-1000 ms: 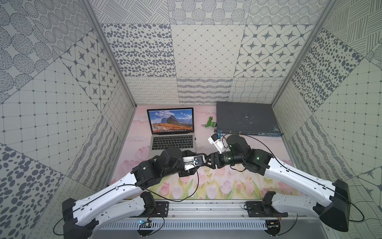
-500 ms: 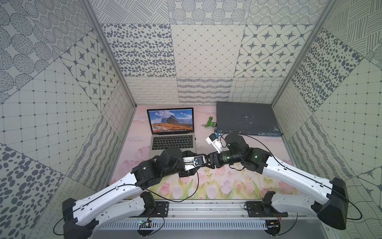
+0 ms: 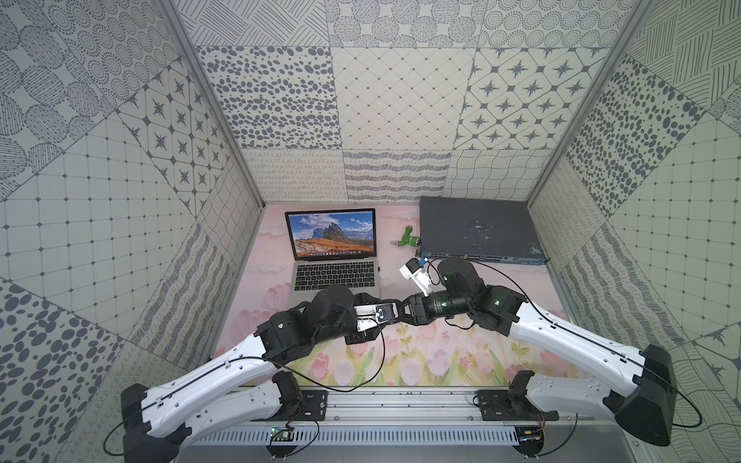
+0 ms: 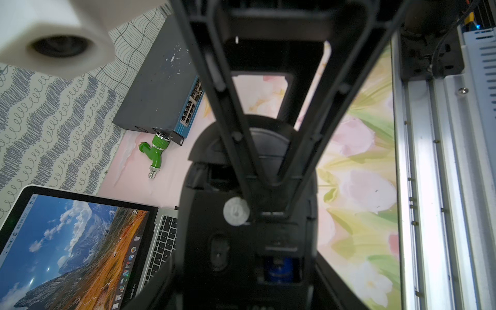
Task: Remove the wireless mouse receiver from the laptop
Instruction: Remove the lid from the mouse.
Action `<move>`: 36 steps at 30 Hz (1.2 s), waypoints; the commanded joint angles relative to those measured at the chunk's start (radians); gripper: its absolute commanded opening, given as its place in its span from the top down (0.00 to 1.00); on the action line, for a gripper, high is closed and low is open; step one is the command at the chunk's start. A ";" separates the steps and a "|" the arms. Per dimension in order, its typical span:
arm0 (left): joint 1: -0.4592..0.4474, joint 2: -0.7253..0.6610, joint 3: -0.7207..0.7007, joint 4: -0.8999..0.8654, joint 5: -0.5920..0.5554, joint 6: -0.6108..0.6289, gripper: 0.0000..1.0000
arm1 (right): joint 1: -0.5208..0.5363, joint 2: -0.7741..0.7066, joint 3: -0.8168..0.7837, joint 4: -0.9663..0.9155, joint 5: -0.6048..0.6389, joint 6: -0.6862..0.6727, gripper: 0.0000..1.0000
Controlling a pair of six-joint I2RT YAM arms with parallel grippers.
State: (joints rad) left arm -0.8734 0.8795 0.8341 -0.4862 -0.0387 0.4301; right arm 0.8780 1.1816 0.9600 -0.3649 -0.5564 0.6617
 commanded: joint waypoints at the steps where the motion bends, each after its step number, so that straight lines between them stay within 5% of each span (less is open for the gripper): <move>1: -0.001 -0.004 0.005 0.070 0.037 -0.005 0.88 | -0.013 -0.013 -0.019 0.025 0.013 -0.014 0.60; 5: -0.002 -0.009 0.003 0.070 0.037 -0.007 0.88 | -0.047 -0.034 -0.031 0.025 -0.005 -0.013 0.48; 14: -0.003 -0.010 -0.002 0.075 0.039 -0.006 0.88 | -0.082 -0.066 -0.043 0.025 -0.048 -0.006 0.47; 36: -0.002 -0.015 -0.013 0.078 0.032 -0.011 0.86 | -0.128 -0.116 -0.049 0.023 -0.097 0.023 0.92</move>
State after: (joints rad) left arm -0.8738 0.8677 0.8215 -0.4664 -0.0303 0.4294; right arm 0.7712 1.0920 0.9215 -0.3622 -0.6365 0.6785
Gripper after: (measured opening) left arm 0.634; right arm 0.198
